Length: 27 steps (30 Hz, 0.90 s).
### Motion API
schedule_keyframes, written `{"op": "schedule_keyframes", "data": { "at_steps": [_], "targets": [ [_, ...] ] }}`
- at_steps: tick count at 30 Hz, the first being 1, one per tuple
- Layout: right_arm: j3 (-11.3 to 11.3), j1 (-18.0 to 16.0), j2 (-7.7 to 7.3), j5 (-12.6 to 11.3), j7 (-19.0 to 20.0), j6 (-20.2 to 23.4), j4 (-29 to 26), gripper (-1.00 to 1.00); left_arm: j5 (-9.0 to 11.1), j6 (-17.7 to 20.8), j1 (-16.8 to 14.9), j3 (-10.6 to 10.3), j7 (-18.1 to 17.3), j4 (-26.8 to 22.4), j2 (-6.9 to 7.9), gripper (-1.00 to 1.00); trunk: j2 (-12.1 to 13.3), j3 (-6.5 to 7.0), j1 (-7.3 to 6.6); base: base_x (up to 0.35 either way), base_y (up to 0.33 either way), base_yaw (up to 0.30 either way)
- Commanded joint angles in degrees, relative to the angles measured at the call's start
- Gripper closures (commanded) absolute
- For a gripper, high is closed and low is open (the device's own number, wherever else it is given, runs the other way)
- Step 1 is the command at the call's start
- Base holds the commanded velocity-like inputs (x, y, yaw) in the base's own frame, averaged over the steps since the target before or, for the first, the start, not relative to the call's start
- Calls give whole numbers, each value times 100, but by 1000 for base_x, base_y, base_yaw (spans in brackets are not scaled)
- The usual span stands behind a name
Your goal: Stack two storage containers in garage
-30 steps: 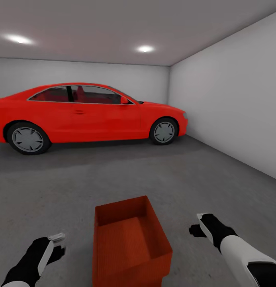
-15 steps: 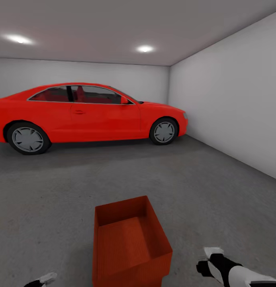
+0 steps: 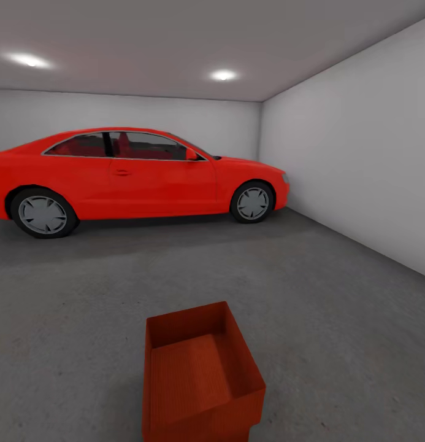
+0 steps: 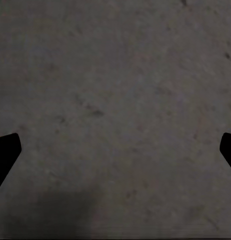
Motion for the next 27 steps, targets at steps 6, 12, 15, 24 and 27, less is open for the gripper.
{"op": "schedule_keyframes", "data": {
  "at_steps": [6, 12, 15, 24, 27],
  "targets": [
    [34, 181, 164, -19, -29, -118, 1, -100, 72, -15, 94, -12, 7, 15, -52, -100, -3, -5, -1, 0, 0, 0],
    [27, 190, 162, -47, -43, -92, 20, -100, 88, -11, 99, -3, 16, 15, -58, -100, -3, -5, -1, 0, 0, 0],
    [27, 191, 137, -45, -45, -99, 30, -100, 87, -10, 99, -2, 16, 15, -67, -100, -3, -5, -1, 0, 0, 0],
    [26, 192, 154, -38, -46, -99, 43, -100, 91, -8, 100, -1, 17, 15, -67, -100, -3, -5, -1, 0, 0, 0],
    [26, 192, 160, -38, -46, -99, 44, -100, 90, -10, 100, -2, 17, 15, -66, -100, -3, -5, -1, 0, 0, 0]
  ]
}}
